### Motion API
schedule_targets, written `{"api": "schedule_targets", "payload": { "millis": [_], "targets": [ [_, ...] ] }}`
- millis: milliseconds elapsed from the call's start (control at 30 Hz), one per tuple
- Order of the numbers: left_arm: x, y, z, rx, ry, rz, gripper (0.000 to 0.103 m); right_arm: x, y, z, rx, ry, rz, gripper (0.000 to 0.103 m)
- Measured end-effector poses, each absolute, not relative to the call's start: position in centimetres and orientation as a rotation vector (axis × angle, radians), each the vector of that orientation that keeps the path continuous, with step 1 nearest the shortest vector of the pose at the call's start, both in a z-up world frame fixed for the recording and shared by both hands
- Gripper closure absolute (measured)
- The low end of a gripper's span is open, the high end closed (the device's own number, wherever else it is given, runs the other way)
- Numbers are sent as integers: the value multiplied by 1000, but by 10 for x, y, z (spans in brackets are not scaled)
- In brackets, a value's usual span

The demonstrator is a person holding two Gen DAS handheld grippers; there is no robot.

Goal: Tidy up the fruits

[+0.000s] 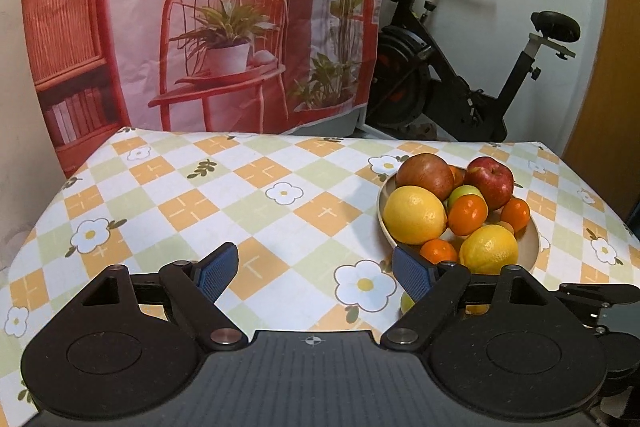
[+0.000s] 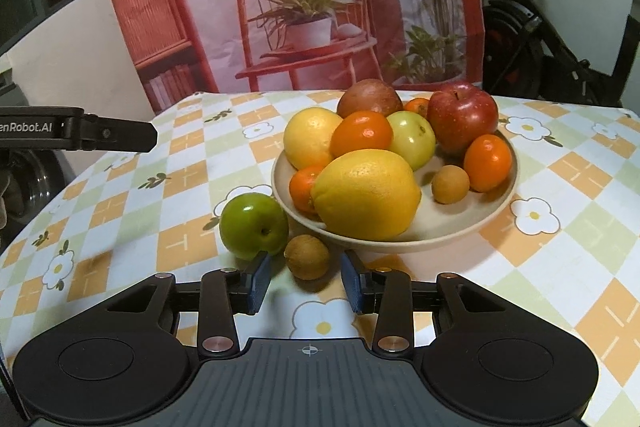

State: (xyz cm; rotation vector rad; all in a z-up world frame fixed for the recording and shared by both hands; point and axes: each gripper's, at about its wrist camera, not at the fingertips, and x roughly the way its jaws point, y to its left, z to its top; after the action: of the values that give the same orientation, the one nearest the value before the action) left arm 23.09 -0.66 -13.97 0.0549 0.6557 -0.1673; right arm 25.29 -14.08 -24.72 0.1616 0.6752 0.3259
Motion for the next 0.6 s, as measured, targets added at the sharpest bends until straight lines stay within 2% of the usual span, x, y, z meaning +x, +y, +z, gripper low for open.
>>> {"api": "schedule_targets", "payload": {
  "millis": [233,333,600],
  "targets": [
    [230,-5,-144,32,669,-180,19,259,-131,-249,128,683,326,68],
    [229,-6,-145,32,669,-185,20,257,-130,-248,112,671,322,77],
    [227,-12,-147,39,681,-207,20,250,-133,-245,94,649,334,78]
  ]
}}
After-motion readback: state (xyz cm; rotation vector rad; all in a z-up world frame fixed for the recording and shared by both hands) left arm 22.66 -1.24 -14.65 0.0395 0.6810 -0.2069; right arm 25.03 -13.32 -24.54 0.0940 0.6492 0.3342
